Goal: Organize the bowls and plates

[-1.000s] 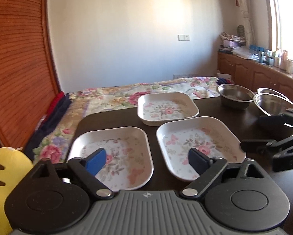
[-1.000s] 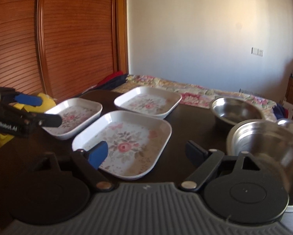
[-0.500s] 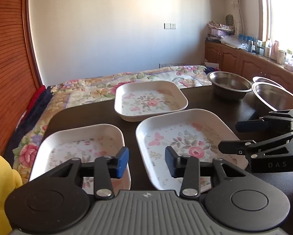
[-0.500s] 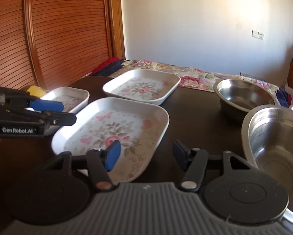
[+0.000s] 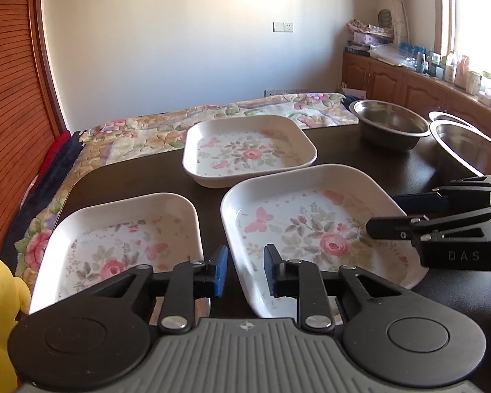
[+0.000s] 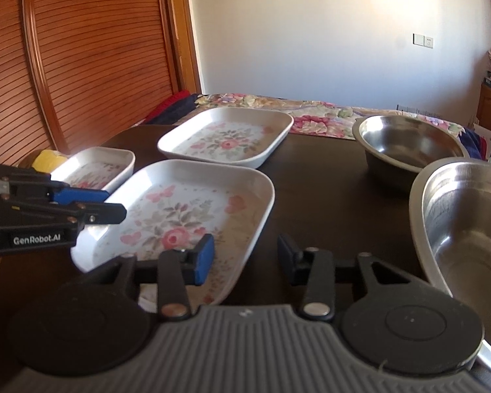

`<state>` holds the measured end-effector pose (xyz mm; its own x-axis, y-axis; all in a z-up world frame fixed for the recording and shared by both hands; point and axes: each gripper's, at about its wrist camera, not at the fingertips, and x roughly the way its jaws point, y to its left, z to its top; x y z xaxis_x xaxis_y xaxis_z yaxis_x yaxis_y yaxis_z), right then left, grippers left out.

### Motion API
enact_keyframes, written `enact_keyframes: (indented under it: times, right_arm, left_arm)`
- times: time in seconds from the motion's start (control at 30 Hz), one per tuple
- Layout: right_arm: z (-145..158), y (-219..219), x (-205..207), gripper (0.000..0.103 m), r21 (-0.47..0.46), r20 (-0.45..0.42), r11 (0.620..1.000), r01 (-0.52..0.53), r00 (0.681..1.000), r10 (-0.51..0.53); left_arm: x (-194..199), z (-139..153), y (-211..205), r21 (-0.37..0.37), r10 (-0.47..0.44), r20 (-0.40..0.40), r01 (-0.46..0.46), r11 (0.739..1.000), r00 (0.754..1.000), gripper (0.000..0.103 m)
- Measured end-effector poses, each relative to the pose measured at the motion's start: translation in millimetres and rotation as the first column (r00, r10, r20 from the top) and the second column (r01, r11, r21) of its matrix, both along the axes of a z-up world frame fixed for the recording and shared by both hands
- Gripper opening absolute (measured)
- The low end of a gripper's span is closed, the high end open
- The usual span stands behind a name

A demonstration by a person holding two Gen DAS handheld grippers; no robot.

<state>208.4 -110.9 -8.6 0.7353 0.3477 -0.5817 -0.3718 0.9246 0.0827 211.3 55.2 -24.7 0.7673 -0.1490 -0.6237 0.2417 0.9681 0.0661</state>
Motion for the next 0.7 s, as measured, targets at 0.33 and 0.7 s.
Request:
enact_keyframes:
  times: [0.33,0.7]
  right_arm:
    - [-0.4,-3.0,0.5,0.027,0.021,-0.005,1.0,0.017,1.0,-0.017]
    - [1.5,-11.0,-5.1,0.024,0.077,-0.029,0.996,0.033,0.999,-0.031]
  left_arm:
    - [0.9,-4.8,-0.6,0.003,0.0,-0.012,0.0,1.0,1.0,0.02]
    - [-15.4,4.3,-1.5,-0.073,0.006,-0.02,-0.007,0.997,1.0,0.015]
